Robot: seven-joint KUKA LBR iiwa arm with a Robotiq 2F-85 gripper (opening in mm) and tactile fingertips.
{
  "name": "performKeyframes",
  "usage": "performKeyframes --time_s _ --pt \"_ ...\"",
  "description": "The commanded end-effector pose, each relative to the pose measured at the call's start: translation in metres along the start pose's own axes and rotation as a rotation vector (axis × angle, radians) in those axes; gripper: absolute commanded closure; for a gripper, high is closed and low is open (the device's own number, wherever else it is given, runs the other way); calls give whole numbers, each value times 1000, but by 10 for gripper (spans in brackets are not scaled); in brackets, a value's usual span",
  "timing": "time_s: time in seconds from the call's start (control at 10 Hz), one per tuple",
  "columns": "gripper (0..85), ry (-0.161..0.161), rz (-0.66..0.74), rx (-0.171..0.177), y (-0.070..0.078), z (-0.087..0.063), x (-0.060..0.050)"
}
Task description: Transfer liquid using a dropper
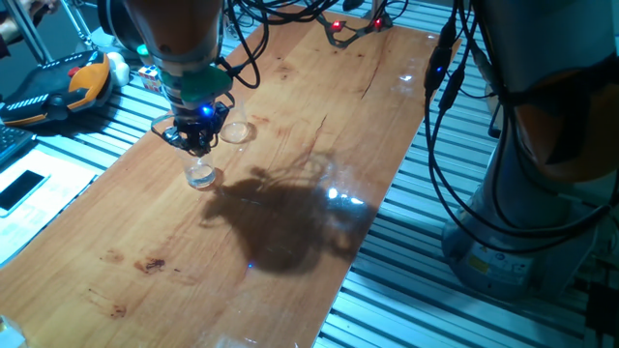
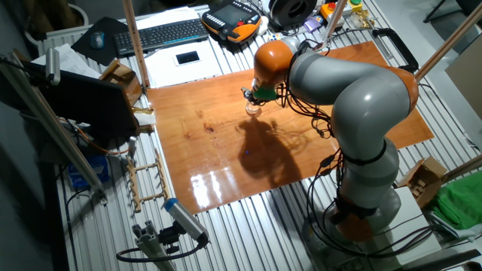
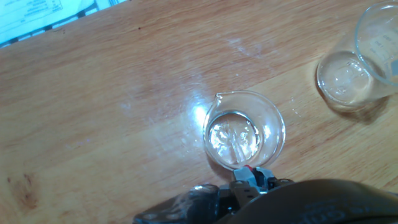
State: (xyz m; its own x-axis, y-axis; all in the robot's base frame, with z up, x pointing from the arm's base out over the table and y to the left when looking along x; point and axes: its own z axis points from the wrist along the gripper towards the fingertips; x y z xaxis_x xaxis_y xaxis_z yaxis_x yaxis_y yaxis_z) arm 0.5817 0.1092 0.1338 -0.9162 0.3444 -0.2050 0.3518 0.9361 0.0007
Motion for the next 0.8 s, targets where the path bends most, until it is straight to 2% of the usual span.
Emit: performKeyframes --time_s 0.0,0.2,0.7 --pt "840 2 -4 2 0 -1 0" --pt "840 1 -15 13 0 -4 1" --pt "840 2 -8 15 -1 -13 3"
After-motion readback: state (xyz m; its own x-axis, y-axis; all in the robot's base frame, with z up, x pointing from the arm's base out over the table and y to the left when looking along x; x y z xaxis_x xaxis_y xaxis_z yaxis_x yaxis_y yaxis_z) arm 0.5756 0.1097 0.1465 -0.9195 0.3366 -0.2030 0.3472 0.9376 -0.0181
